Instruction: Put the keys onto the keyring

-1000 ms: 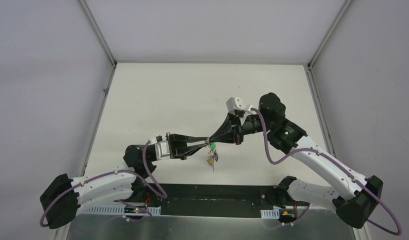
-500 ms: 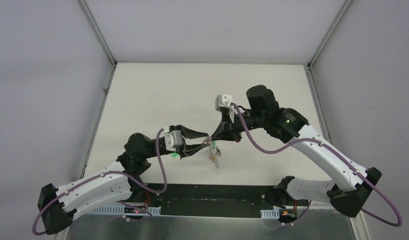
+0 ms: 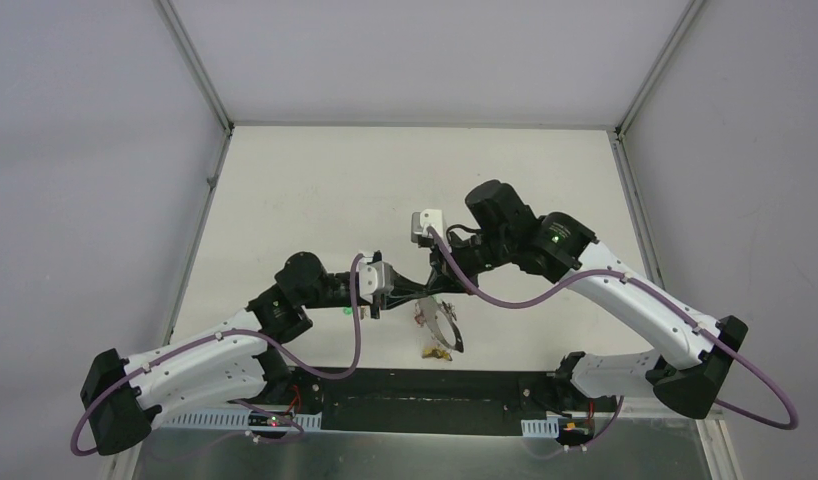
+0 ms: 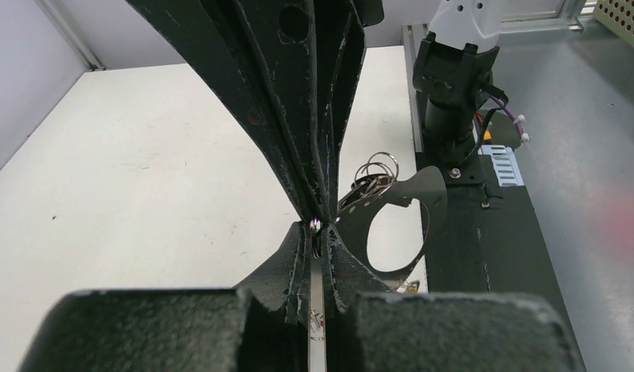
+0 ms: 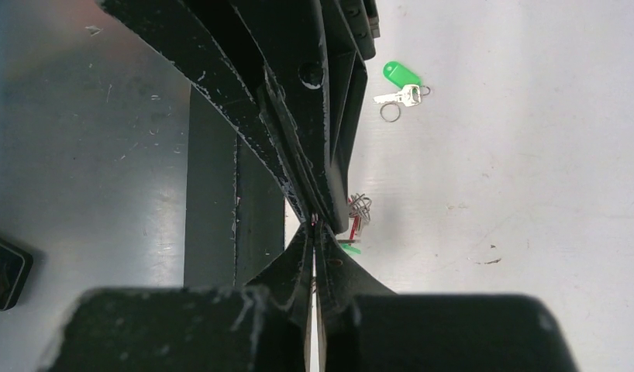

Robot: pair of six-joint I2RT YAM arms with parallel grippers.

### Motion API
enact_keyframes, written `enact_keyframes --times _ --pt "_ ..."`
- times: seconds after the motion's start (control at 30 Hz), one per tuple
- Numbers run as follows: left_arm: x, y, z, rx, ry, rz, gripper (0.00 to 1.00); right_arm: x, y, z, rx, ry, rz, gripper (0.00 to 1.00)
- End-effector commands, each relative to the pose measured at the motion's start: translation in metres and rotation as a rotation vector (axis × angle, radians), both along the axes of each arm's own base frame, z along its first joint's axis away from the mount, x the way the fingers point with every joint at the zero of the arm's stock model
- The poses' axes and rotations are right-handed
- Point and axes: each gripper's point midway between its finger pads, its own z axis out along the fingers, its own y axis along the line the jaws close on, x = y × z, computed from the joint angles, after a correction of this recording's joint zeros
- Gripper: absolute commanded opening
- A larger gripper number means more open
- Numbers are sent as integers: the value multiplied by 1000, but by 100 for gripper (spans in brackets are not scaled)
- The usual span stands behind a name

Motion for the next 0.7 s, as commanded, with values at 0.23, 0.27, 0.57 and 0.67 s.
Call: enact_keyframes --times 0.23,0.27,0.57,0.67 --pt "-7 10 44 -118 -82 9 0 14 3 22 86 -94 -71 23" --pt "-8 11 46 -132 -81 12 0 14 4 24 111 -104 -75 32" --pt "-10 22 60 -254 -83 41 0 20 10 39 329 -118 -81 30" --pt "-11 25 62 -268 -84 46 0 14 14 45 378 -88 -42 29"
